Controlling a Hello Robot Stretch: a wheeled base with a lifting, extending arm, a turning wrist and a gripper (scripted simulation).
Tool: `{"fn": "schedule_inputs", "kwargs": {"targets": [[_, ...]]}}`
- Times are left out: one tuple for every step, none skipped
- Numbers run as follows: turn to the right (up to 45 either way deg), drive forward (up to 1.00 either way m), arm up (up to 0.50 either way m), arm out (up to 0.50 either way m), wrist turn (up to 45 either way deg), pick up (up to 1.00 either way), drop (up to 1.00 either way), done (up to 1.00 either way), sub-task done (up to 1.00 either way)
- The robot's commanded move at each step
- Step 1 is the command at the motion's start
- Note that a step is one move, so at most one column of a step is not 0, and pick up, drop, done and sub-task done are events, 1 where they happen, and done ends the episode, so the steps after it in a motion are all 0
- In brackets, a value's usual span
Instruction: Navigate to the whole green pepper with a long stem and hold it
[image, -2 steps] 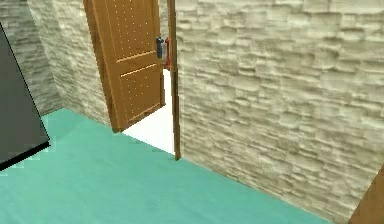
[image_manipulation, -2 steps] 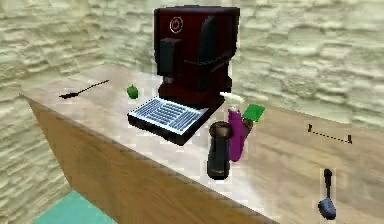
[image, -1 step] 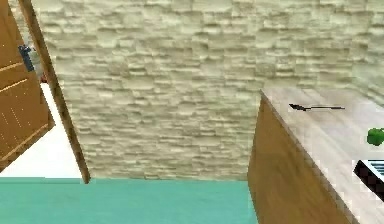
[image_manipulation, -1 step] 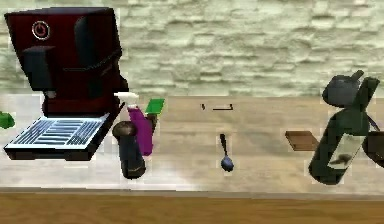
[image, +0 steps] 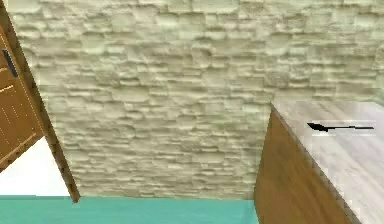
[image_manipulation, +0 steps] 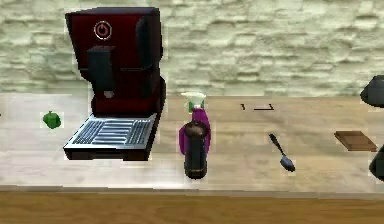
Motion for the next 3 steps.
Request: {"fn": "schedule_inputs", "kwargs": {"targets": [[45.0, 0.00, 0.00, 0.00, 0.0, 0.00, 0.00, 0.00, 0.00], [9.0, 0.00, 0.00, 0.00, 0.0, 0.00, 0.00, 0.00, 0.00], [0.0, 0.10, 0.00, 0.00, 0.0, 0.00, 0.00, 0.00, 0.00]]}}
